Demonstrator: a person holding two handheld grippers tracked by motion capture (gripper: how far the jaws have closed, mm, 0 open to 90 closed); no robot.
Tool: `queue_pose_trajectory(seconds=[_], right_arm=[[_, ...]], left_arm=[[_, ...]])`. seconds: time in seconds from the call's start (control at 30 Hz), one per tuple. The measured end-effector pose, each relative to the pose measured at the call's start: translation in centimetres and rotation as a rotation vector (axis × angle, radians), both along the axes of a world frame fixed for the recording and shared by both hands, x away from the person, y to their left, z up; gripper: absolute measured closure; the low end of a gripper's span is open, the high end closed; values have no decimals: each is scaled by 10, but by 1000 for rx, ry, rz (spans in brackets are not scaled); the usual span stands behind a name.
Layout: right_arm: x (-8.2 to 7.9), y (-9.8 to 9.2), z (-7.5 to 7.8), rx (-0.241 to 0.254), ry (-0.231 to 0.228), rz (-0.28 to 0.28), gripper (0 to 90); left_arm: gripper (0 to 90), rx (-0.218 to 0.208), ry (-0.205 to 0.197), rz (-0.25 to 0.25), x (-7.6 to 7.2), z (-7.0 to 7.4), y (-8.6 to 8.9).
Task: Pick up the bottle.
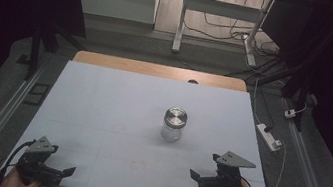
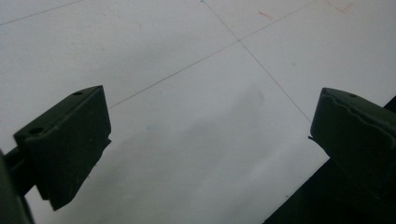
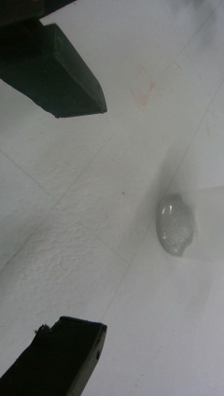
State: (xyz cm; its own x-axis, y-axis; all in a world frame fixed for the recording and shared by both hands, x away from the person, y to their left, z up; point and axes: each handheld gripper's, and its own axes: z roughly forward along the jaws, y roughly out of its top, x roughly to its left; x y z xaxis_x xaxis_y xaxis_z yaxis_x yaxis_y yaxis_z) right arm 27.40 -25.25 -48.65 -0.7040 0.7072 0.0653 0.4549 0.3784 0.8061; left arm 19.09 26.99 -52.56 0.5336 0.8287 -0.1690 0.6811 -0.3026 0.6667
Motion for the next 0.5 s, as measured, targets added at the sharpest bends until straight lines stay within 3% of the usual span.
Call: queue_pose_trajectory(seconds=[0.27, 0.5], right_arm=[[12, 8, 2, 57, 18, 15, 0], [22, 16, -1, 31, 26, 35, 0]], left_arm=[[0, 4, -1, -3, 0, 0, 0], [0, -1, 1, -5, 0, 0, 0]])
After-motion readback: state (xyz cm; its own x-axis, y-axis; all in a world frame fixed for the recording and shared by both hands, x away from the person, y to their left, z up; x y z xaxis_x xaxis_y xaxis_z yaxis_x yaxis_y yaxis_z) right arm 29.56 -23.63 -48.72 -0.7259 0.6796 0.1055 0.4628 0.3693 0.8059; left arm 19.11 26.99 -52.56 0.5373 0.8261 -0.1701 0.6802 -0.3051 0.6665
